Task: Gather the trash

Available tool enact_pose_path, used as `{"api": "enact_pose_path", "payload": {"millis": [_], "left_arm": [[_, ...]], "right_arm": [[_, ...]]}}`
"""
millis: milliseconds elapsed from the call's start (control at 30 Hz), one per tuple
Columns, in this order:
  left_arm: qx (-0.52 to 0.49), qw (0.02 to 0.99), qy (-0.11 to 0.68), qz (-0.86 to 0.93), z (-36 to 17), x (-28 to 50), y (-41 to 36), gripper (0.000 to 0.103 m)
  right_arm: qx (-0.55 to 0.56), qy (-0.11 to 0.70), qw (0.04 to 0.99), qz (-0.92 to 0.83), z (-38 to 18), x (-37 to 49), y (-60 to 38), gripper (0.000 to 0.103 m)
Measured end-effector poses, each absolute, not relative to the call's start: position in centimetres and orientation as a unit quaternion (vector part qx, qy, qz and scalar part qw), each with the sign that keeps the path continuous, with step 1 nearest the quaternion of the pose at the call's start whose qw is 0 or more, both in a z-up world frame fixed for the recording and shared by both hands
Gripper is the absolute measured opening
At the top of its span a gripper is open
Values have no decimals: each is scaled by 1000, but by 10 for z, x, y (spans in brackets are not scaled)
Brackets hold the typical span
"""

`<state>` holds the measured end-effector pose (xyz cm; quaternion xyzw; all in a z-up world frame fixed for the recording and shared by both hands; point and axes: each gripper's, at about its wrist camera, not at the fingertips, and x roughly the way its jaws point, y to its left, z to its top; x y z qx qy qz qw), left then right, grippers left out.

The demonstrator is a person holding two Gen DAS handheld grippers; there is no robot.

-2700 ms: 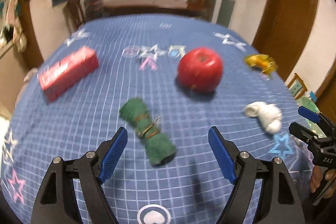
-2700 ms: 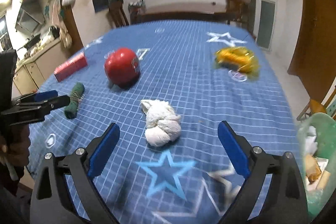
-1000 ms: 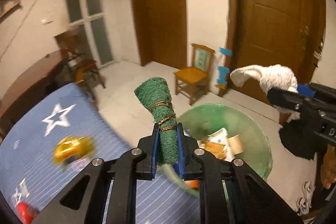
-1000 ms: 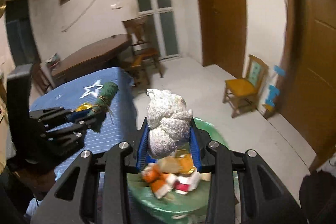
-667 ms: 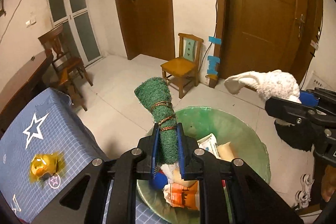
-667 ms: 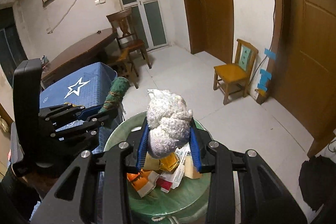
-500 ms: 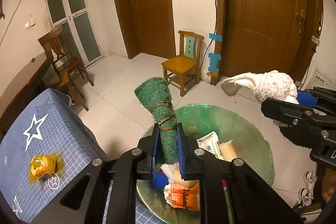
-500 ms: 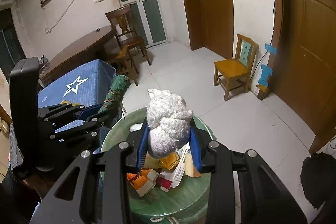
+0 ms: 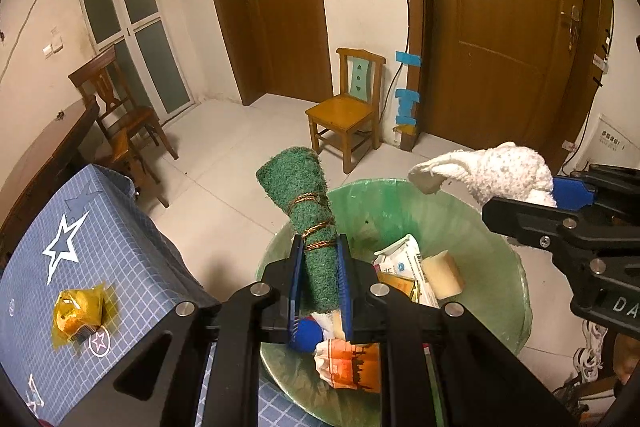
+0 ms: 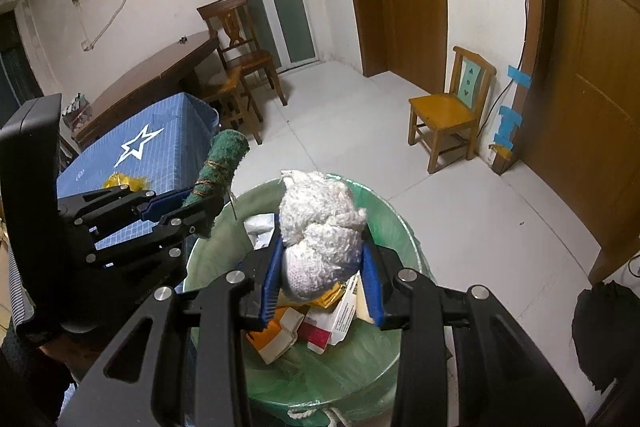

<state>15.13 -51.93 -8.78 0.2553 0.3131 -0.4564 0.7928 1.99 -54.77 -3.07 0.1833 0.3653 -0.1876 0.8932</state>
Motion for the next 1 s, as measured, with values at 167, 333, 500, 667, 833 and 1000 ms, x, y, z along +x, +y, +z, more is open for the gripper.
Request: {"api": "enact_pose_path", "payload": {"millis": [167,333,500,667,833,1000], "left_arm": [[260,788,323,-456,-92,153,-518,36],[257,789,319,-457,-90,154,-515,45],[257,790,318,-457,-90,152,-513,45],[262,792,312,-454,-91,148,-510,45],[259,801,307,-445,-85,144,-501,51],[249,821,272,-436,-74,126,-474,78]], "right_arm": [[174,372,891,-192,-33,26,-546,44],[179,364,892,-201,-33,22,-548,54],[174,363,894,-199,-33,19,-546,54],[176,358,895,-200,-30,16,-543,54],[169,345,901,-202,-23,6,-532,54],[145,306,912,-230,-11,-20,-507,85]]}}
